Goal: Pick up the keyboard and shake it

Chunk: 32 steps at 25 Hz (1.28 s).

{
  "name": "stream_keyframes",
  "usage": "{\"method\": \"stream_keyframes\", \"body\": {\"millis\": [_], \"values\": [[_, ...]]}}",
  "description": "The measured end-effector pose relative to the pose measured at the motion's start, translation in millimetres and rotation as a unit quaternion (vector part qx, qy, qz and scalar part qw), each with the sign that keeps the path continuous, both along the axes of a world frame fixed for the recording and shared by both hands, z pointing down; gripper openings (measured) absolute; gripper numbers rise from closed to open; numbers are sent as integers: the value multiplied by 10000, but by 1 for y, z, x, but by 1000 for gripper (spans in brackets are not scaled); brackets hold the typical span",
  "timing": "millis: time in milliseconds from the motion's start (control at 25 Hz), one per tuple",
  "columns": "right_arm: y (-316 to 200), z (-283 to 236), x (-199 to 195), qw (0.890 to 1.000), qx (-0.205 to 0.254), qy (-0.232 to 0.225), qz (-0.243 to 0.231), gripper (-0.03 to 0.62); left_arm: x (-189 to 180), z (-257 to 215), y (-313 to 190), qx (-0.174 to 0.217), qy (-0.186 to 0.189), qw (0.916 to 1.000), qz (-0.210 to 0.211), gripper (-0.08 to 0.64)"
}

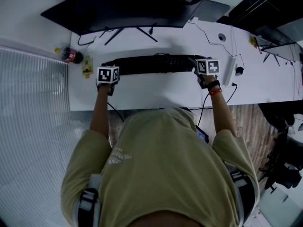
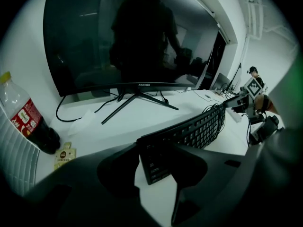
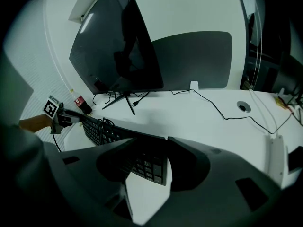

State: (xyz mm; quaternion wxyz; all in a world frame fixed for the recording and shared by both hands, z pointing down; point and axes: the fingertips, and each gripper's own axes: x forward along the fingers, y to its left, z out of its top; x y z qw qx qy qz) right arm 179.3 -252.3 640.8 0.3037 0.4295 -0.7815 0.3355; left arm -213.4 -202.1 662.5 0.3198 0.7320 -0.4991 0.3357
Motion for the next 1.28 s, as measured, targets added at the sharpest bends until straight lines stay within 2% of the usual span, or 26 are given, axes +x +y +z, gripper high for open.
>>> {"method": "stream_keyframes", "body": {"millis": [520,920,1120,1280], "values": [[-11,-15,-3,9979,603,225,-21,204,-6,-11,-19,725,-293,9969,-110,179],[-21,-22,-8,9931,1108,377,-83,201,-10,-12,-29,981,-384,9942,-201,179],[-29,-22,-8,9894,1349,539,-94,202,-7,-26,-42,1272,-596,9900,-104,179],[-31,-18,-5,9836,1529,947,-143,193,-6,-30,-45,1560,-1027,9824,53,138]]}}
